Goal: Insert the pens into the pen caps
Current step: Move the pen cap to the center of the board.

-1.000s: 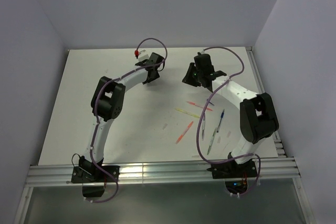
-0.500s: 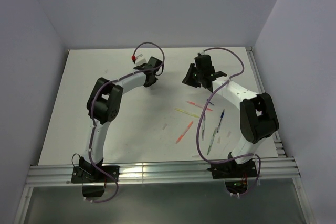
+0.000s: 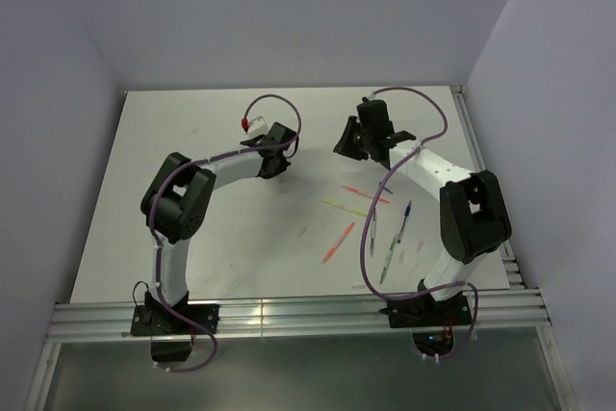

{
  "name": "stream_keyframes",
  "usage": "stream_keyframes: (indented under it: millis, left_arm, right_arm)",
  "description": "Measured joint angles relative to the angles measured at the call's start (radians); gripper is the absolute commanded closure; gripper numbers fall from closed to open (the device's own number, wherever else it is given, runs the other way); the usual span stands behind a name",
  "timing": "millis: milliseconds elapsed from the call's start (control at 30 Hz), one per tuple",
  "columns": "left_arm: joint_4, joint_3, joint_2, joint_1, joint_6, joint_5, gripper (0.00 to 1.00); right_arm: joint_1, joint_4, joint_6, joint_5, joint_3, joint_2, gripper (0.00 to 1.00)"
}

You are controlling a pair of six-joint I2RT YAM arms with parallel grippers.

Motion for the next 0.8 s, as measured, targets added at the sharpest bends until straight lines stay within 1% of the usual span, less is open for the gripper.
stream_keyframes:
  millis: [100,133,200,300,367,500,633,800]
  left_arm:
    - [0.039,-0.137,-0.094,-0.027,0.029,0.048,0.98]
    - [0.05,-0.181,-0.128,-0.039,0.047,0.072,0.94]
    - [0.065,-0.266,-0.192,-0.062,0.083,0.121,0.9]
    - [0.071,-0.352,-0.264,-0.097,0.144,0.19,0.75]
    - [0.066,-0.389,-0.297,-0.118,0.181,0.227,0.7]
    - [0.04,-0.423,-0.336,-0.148,0.227,0.265,0.67]
    - [0.023,-0.424,-0.341,-0.152,0.252,0.281,0.66]
    - [-0.011,-0.414,-0.341,-0.152,0.259,0.271,0.65]
  right_arm:
    - [0.0,0.0,-0.003,-0.001,0.0,0.0,0.73]
    - [0.0,0.0,-0.003,-0.003,0.0,0.0,0.73]
    - [0.0,0.0,-0.007,-0.006,0.0,0.0,0.73]
    - [0.0,0.0,-0.014,-0.008,0.0,0.0,0.73]
    - [0.0,0.0,-0.02,-0.01,0.0,0.0,0.73]
    - [0.0,0.0,-0.026,-0.012,0.0,0.0,0.73]
    - [0.0,-0.001,-0.029,-0.012,0.0,0.0,0.73]
    - [0.0,-0.001,-0.034,-0.011,0.0,0.0,0.73]
